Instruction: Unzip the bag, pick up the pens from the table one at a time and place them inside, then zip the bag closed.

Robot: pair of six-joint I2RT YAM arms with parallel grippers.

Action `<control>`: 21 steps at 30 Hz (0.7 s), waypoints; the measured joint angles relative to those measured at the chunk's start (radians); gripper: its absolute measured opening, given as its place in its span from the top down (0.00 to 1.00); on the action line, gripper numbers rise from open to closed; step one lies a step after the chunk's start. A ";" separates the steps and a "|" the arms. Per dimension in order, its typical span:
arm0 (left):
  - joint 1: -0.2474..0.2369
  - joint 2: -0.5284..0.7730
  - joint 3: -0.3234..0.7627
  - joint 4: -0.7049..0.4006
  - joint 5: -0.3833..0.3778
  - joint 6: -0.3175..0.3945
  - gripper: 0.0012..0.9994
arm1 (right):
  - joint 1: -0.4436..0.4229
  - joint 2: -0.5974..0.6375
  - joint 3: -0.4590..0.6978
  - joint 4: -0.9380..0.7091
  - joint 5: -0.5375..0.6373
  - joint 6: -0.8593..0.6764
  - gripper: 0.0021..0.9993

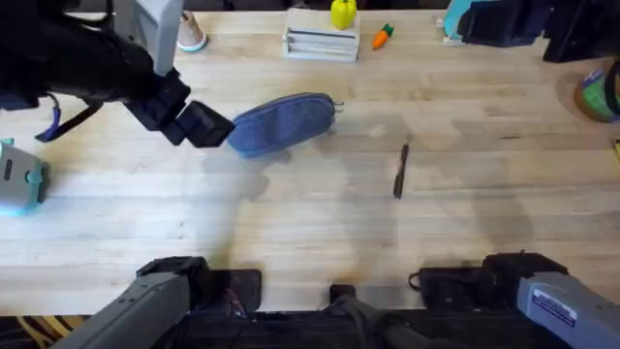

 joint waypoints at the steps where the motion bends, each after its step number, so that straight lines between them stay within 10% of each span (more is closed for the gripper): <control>1: 0.015 0.019 0.000 -0.013 0.027 0.038 0.01 | 0.000 0.000 0.000 0.000 -0.001 0.000 0.01; 11: 0.228 0.266 0.000 -0.114 0.378 0.497 0.01 | 0.000 0.017 0.000 0.000 -0.003 0.000 0.01; 21: 0.259 0.480 0.000 -0.110 0.536 0.779 0.01 | 0.000 0.019 0.000 0.000 -0.004 0.000 0.01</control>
